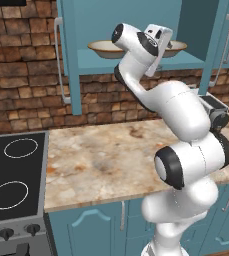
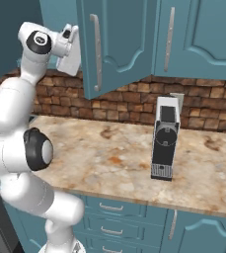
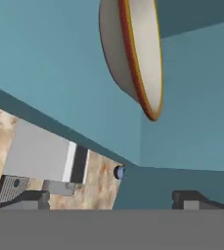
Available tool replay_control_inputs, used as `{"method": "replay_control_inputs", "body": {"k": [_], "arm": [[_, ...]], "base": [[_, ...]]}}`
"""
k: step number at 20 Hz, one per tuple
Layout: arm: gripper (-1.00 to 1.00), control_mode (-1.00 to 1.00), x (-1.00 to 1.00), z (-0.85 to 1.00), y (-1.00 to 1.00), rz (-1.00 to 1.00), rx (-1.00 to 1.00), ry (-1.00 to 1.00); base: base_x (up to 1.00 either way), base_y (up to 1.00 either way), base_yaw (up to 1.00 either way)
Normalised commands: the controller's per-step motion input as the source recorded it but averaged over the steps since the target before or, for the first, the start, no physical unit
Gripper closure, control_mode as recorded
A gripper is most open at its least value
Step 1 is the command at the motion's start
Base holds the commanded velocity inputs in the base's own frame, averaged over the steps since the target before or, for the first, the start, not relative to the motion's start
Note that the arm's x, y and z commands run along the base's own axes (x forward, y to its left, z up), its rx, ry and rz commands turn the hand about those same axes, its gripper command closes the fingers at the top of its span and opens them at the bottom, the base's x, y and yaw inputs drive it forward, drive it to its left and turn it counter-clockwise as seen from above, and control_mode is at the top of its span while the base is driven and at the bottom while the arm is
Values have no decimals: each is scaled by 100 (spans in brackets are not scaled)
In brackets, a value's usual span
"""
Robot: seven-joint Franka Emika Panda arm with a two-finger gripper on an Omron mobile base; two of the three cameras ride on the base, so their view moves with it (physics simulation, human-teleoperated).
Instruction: Move the bowls from the cabinet to the plates on the dining table.
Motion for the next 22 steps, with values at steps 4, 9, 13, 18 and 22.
{"method": "replay_control_inputs", "body": {"k": [4,9,13,18,22], "arm": [[-100,-100,45,-19,-26,-22,-3,2],[-100,-100,4,12,0,-23,-5,0],[-100,-100,0,-1,-1,-14,-3,-11],[-100,-100,-65,3,-16,-7,0,-17],[-100,-100,-98,16,-39,-9,0,-14]], "base": [[0,0,0],[0,0,0],[0,0,0],[0,0,0],[0,0,0]]}}
